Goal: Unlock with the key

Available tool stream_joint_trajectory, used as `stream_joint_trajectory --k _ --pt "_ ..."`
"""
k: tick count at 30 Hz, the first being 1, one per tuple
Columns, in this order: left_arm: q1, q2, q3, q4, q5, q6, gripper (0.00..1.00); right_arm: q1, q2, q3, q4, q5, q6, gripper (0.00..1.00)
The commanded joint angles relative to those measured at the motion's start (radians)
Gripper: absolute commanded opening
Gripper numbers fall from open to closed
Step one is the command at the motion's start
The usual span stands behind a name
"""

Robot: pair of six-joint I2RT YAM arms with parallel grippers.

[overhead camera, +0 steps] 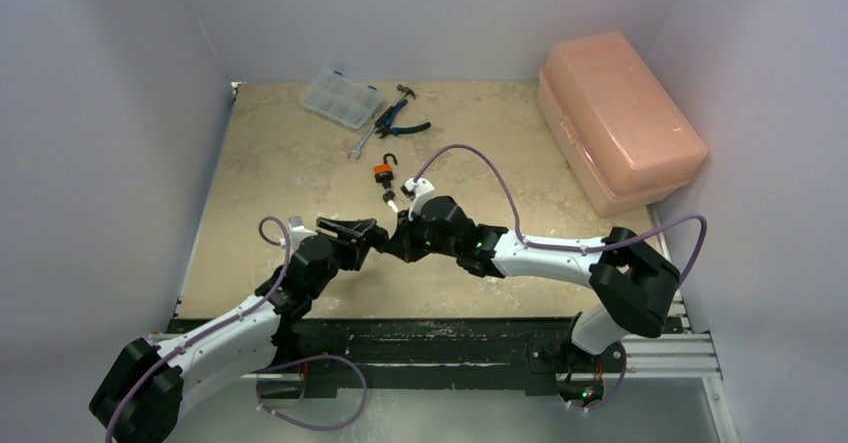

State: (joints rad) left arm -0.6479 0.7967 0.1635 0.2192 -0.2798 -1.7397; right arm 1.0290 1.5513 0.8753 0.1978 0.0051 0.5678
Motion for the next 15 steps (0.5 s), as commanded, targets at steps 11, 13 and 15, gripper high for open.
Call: stream_joint_trajectory --k 11,13,15 --pt "-0.009 0.055 0.063 0.254 0.111 0.1 0.0 -0.076 -0.004 0.031 0.072 -0.081 -0.098 0.0" --pt "-0.014 0.075 0.077 0.296 0.125 0.119 0.0 -0.081 -0.022 0.015 0.091 -0.08 -0.07 0.0" --pt "-0.019 0.086 0.084 0.329 0.133 0.132 0.0 -0.098 -0.04 0.001 0.104 -0.096 -0.044 0.0"
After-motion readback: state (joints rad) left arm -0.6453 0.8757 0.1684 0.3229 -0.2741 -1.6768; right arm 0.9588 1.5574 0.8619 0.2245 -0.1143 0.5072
